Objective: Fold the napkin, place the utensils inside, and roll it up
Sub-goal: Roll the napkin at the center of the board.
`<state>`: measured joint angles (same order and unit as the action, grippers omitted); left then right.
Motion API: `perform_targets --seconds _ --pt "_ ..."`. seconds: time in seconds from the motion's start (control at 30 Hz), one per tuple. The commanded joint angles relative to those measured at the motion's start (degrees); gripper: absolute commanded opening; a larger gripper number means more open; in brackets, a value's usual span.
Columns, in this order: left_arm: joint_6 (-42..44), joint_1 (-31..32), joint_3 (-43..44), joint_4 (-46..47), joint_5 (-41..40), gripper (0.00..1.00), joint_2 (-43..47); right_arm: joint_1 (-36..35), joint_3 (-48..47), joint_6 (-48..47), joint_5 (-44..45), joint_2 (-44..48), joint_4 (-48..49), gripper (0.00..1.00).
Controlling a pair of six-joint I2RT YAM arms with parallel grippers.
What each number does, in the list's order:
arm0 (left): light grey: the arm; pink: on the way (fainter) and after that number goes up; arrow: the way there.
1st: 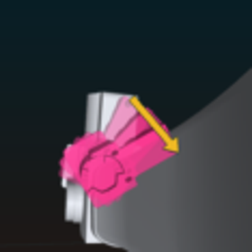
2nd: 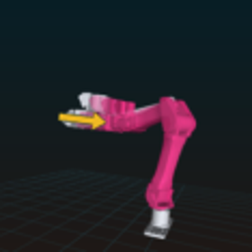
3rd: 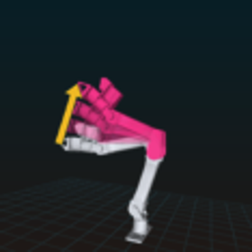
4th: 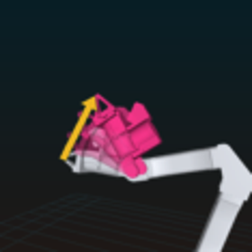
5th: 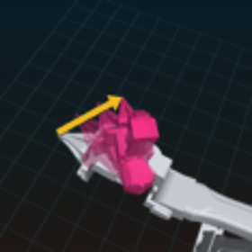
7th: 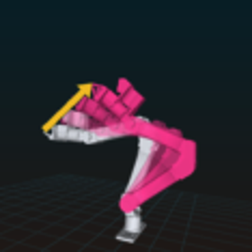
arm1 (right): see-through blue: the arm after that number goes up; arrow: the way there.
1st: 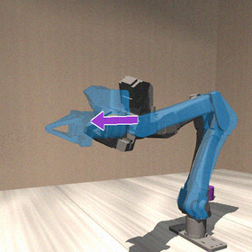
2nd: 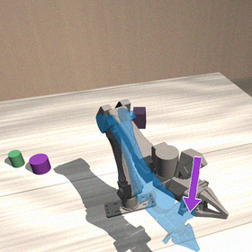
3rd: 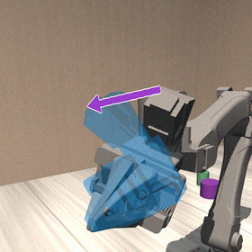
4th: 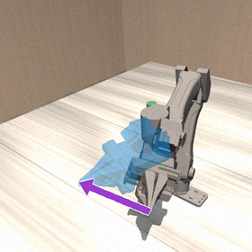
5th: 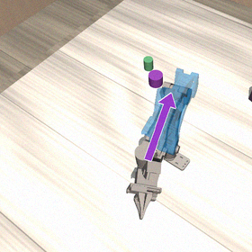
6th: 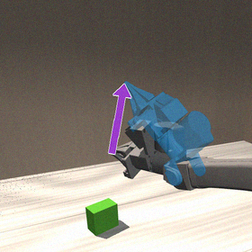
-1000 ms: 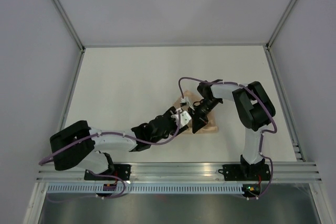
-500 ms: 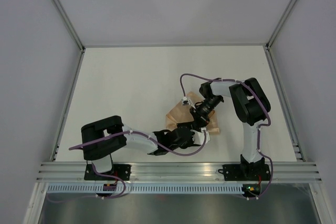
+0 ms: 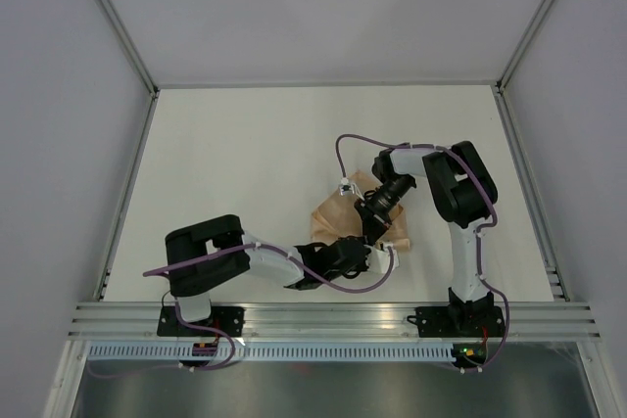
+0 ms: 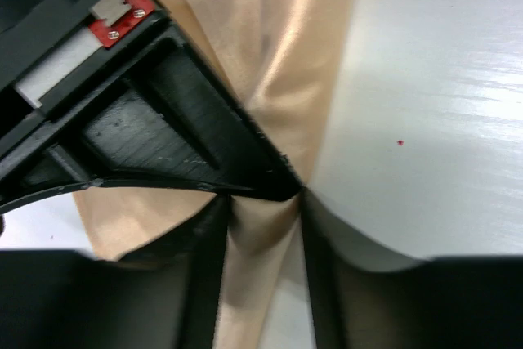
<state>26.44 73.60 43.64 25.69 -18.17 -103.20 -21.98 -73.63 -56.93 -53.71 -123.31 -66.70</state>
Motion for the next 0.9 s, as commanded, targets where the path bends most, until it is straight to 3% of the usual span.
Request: perform_targets --seconds 0.0,0.13,0.27,0.37,0.57,0.87 --pt "1.6 0.1 1.5 -3.1 1.5 0.39 -2.4 0.6 -1.0 -3.5 6.5 -3.4 3.5 0.01" --pt "0.4 0.0 1.7 -5.4 2.6 0.21 -2.8 0.8 -1.7 -3.5 6.1 -3.3 3.1 0.05" --pt "-1.7 -0.6 2.2 -7.9 6.2 0.08 -2.4 1.1 -1.6 -1.8 5.6 -1.2 4.0 0.37" --pt "-3.7 -2.1 2.9 -10.9 10.0 0.03 -1.8 1.7 -1.8 -1.0 4.5 1.9 4.3 0.51" --pt "-7.5 -5.7 4.3 -14.6 17.9 0.02 -1.1 4.6 -2.3 5.9 1.1 10.4 7.5 0.62" --pt "-14.4 -13.7 7.5 -20.5 34.8 0.02 -1.7 15.3 1.8 18.8 -2.4 24.5 23.5 0.65"
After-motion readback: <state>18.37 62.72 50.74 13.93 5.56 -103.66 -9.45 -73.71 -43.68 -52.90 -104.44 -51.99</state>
